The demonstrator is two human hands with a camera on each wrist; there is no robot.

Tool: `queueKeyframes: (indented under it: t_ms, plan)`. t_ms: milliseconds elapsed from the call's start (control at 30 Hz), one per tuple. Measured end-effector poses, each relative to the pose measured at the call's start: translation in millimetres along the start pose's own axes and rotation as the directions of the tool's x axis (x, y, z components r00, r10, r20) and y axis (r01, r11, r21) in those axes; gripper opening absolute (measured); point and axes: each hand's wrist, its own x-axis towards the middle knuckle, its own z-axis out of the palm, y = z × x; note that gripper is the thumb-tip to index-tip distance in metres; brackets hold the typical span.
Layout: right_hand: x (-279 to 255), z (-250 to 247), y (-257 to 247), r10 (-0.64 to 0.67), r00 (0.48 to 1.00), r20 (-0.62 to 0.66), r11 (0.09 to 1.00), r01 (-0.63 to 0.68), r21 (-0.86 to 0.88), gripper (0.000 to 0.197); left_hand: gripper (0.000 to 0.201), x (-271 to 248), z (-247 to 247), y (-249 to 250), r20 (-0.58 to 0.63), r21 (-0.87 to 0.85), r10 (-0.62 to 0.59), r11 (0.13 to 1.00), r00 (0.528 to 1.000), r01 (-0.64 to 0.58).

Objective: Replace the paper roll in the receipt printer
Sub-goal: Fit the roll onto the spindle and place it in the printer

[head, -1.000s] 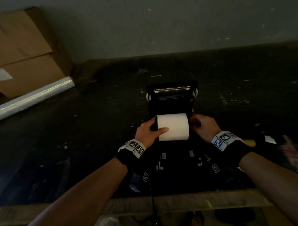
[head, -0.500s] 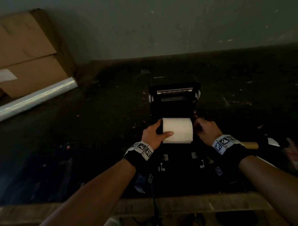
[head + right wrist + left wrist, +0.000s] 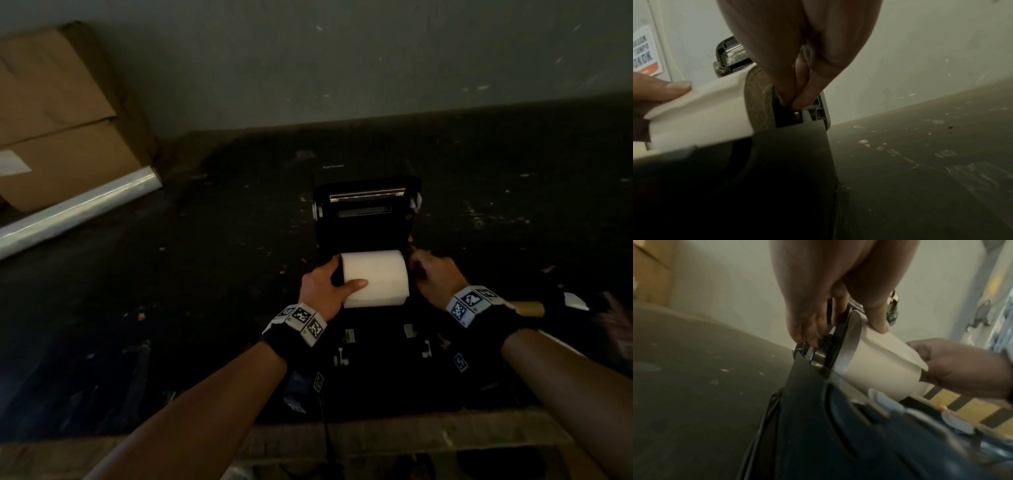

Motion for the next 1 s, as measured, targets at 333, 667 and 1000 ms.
queueKeyframes:
  t_ms: [333,667,1000]
  plan:
    - [-3.6,7.0,2.6,0.004,1.000,-0.025,1.000,-0.005,-0.030,0.021,0.073,-9.6,7.5,-2.7,0.008,0.041,-0.027,0.999,1.000,0.027]
    - [-20.5,-2.6,-1.1,0.224,0.969,0.099,0.963,-0.236,0.127,0.043,0.077,-15.0,6.2,-3.6,0.021,0.233,-0.059,0.971,0.998,0.052]
    - [-27.9,3.7,0.7,0.113,0.961,0.254,0.991,-0.128,0.044,0.027,0.054,-24.8,3.6,1.3,-0.096,0.081,-0.106,0.990,0.990,0.114]
